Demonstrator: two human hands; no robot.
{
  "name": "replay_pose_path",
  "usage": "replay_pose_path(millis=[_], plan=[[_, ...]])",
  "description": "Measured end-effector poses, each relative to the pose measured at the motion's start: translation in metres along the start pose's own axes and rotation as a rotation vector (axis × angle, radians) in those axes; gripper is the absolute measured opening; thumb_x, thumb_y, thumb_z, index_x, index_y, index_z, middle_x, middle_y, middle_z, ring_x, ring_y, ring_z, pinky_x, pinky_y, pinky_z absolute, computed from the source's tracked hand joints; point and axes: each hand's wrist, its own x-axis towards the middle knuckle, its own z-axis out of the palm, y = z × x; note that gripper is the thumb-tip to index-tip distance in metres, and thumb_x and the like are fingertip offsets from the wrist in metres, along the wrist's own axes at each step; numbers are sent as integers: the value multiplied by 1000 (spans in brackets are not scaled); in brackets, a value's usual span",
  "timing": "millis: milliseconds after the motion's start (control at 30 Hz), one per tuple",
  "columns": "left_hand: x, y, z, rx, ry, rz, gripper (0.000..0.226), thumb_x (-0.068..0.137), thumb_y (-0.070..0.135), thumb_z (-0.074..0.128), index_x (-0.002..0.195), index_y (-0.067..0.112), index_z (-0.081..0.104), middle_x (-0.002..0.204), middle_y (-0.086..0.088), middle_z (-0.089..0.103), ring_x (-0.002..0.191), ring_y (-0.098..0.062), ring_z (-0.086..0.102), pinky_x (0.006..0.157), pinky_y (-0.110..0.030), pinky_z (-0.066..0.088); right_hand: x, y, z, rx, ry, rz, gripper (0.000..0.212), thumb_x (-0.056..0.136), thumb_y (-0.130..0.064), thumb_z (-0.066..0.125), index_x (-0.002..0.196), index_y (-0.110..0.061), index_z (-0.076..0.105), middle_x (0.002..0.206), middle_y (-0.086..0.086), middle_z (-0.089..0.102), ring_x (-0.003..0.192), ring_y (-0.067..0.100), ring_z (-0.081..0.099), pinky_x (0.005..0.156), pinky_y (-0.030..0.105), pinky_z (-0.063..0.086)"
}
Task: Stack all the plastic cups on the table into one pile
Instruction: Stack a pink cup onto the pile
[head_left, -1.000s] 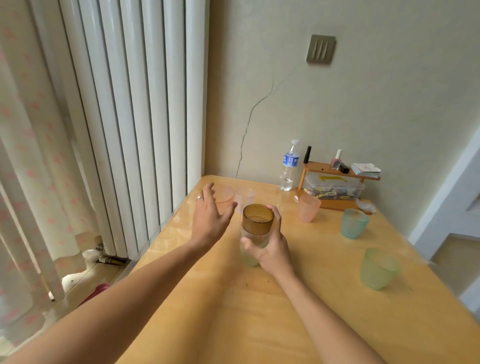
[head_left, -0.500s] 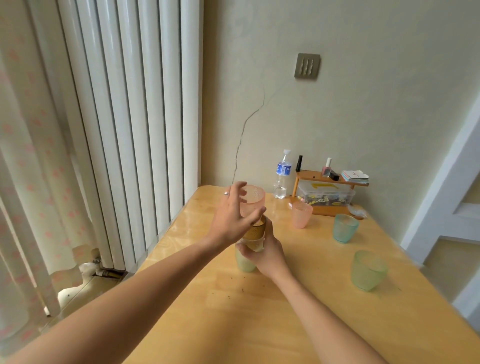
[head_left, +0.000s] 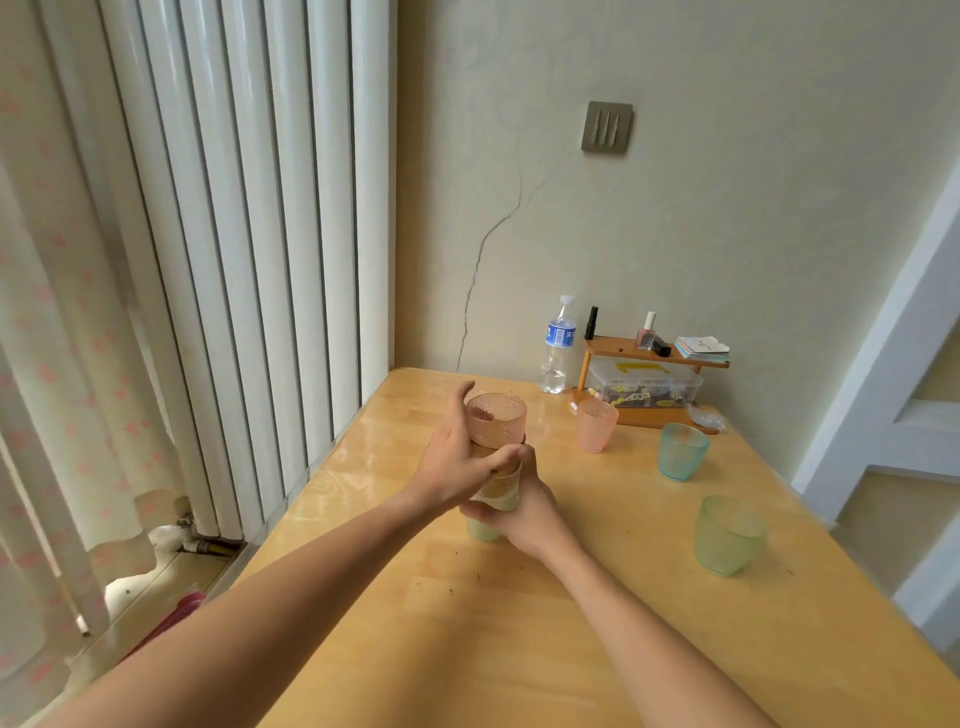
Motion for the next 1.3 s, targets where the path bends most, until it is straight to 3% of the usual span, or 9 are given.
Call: replay_pose_path(millis=[167,300,500,700,867,967,1100,1200,1300], plan=[[-10,-10,8,-95,-22,6,95,80,47,88,152,25,31,138,6,63,129,-14,60,112,-31,46,2,4,2,-30,23,3,74,65,-49,85,118,-21,42,105,-13,69,95,14,68,71,26,55],[-6,-9,5,-97,27,10,74,83,41,87,137,31,38,123,20,62,121,-9,61,99,-12,44,9,-2,3,-10,16,-23,69,68,-44,85,118,-20,43,109,-10,71,98,16,69,75,30,56],[-6,-24,1,-50,74,41,64,80,45,84,124,21,45,119,6,66,109,-15,63,93,-29,50,14,5,15,33,-6,-33,73,60,-55,83,115,-27,44,105,-14,72,95,11,71,77,36,59],[-3,-33,3,-49,211,39,61,77,30,88,121,15,48,108,7,65,102,-4,63,82,-19,51,23,36,3,83,-136,-43,99,59,-52,93,138,-44,34,127,-10,60,106,11,71,91,36,59],[3,-39,1,-74,283,66,60,76,22,88,123,15,51,109,4,64,103,0,63,83,-13,49,35,52,-32,-56,-67,-34,64,86,-71,47,139,-35,43,119,-3,63,105,7,66,89,23,47],[6,-39,5,-62,245,82,61,74,27,87,122,21,50,110,4,64,103,-7,63,85,-20,52,66,59,-34,-111,65,16,49,97,-54,53,134,-21,50,121,4,63,101,15,65,87,25,48],[7,-39,10,-34,207,105,59,71,32,87,117,23,50,104,9,64,97,-11,63,82,-28,54,110,48,-13,-192,55,65,64,91,-42,66,140,-9,41,135,12,53,115,25,59,96,33,46],[12,-41,11,-15,197,122,59,70,37,84,115,22,50,102,8,64,93,-11,63,79,-31,55,131,32,4,-67,60,123,84,75,-55,45,144,-9,39,142,16,47,129,31,52,108,39,42],[16,-45,12,0,208,115,60,69,39,83,115,19,49,99,3,64,89,-16,63,76,-34,55,151,30,19,-46,68,77,68,87,-47,35,142,-7,40,142,19,49,133,35,49,110,44,40]])
